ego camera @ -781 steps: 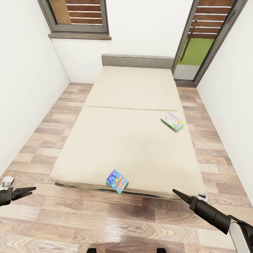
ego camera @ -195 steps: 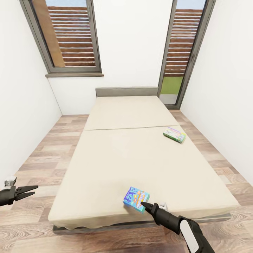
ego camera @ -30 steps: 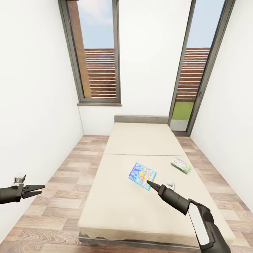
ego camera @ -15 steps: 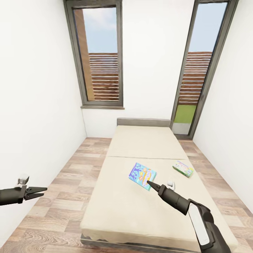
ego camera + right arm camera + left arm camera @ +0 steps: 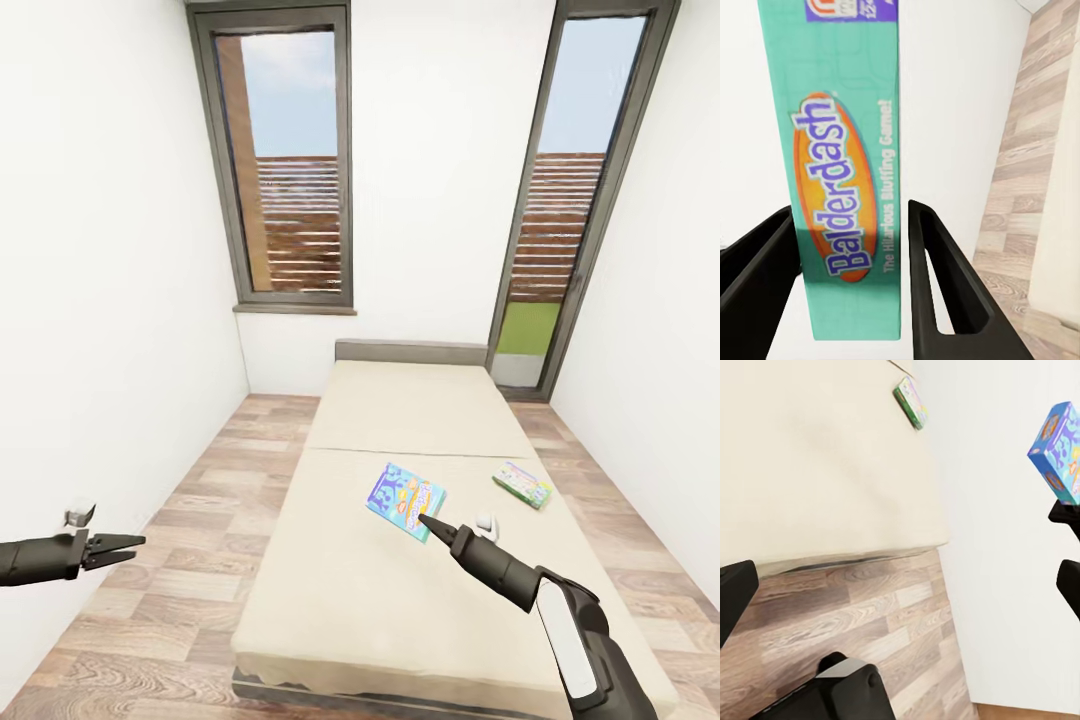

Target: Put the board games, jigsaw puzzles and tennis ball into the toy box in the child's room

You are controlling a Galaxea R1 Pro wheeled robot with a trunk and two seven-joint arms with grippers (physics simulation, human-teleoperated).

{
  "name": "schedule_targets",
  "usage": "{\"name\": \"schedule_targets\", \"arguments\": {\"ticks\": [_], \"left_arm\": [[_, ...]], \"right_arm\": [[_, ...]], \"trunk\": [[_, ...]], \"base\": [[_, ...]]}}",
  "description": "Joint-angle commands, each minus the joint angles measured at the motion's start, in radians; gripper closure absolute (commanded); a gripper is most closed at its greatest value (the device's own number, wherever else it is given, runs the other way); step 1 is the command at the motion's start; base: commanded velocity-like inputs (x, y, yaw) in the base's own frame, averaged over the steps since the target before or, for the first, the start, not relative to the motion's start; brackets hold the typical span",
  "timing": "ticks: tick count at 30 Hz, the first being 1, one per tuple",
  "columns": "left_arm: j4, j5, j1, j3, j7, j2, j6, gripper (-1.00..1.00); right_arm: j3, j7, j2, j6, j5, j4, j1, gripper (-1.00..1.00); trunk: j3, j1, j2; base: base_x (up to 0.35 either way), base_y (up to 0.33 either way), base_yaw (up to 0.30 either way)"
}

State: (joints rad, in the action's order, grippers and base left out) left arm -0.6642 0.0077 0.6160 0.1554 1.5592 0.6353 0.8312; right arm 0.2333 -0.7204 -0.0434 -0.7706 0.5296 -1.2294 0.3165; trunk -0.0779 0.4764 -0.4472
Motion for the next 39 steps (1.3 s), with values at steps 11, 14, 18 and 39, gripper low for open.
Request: {"name": "schedule_targets", "arguments": {"ticks": [11, 14, 18, 39], "left_arm": [[0.0, 0.0, 0.001, 0.0, -0.072, -0.024, 0.009, -1.0], [0.0, 0.0, 0.001, 0.0, -0.081, -0.034, 0.009, -1.0], [0.0, 0.0, 0.001, 0.0, -0.084, -0.037, 0.007, -1.0], [0.0, -0.001, 0.001, -0.002, -0.113, -0.075, -0.024, -1.0]], "right_arm": [[0.003, -0.002, -0.001, -0.006, 0.001, 0.001, 0.001, 1.0], [0.004, -0.002, -0.001, -0.006, 0.0, 0.001, 0.001, 1.0], [0.005, -0.002, -0.001, -0.006, 0.0, 0.001, 0.002, 1.0], [0.001, 0.0, -0.001, -0.004, 0.0, 0.001, 0.001, 1.0]], "trunk": [[0.02, -0.026, 0.047], [0.02, -0.026, 0.047], [0.021, -0.026, 0.047], [0.034, -0.026, 0.047]], "base": [[0.0, 0.0, 0.0], [0.0, 0.0, 0.03], [0.0, 0.0, 0.111], [0.0, 0.0, 0.242]]}}
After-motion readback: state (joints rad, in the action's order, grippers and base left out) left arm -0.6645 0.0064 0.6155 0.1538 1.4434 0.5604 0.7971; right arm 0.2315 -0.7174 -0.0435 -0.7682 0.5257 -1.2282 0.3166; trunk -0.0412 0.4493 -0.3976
